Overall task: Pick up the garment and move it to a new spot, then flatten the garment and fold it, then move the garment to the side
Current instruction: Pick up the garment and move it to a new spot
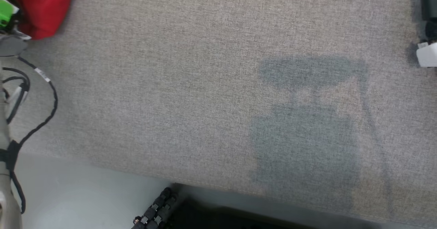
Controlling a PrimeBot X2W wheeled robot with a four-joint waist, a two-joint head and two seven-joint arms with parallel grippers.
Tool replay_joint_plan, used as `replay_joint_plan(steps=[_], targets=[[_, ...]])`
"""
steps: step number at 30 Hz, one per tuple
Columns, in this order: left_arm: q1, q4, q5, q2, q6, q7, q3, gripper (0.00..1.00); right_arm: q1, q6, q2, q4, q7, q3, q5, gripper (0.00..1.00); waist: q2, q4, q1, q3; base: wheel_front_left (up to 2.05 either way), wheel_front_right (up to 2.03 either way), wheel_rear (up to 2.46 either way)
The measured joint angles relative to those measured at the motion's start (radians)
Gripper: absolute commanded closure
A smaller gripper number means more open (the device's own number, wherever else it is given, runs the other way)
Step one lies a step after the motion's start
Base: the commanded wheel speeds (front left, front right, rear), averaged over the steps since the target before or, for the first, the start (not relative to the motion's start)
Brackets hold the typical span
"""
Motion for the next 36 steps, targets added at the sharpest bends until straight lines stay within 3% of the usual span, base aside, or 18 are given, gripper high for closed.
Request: replay_joint_plan(steps=[8,12,20,24,36], targets=[[0.001,0.007,0.032,-0.044,-0.101,0.002,-0.088,1.00,0.055,0.000,0.070,0.073,-0.051,0.030,0.010,0.00,0.0000,0.008,0.0000,-0.078,0.00,0.00,0.00],[0.003,-0.032,0.035,-0.063,-0.121,0.007,-0.128,1.00,0.079,0.000,0.113,0.106,-0.086,0.040,0.019,0.00,0.0000,0.005,0.0000,-0.127,0.00,0.00,0.00],[0.045,-0.113,0.065,-0.101,-0.130,0.030,-0.236,1.00,0.116,0.000,0.193,0.171,-0.149,0.061,0.054,0.00,0.0000,-0.016,0.0000,-0.219,0.00,0.00,0.00],[0.095,-0.144,0.091,-0.149,-0.130,0.037,-0.307,1.00,0.145,0.000,0.239,0.216,-0.182,0.072,0.071,0.00,0.0000,-0.039,0.0000,-0.272,0.00,0.00,0.00],[0.219,-0.177,0.140,-0.268,-0.130,0.042,-0.534,1.00,0.231,0.000,0.319,0.347,-0.221,0.132,0.103,0.00,0.0001,-0.164,0.0000,-0.418,0.00,0.00,0.00]])
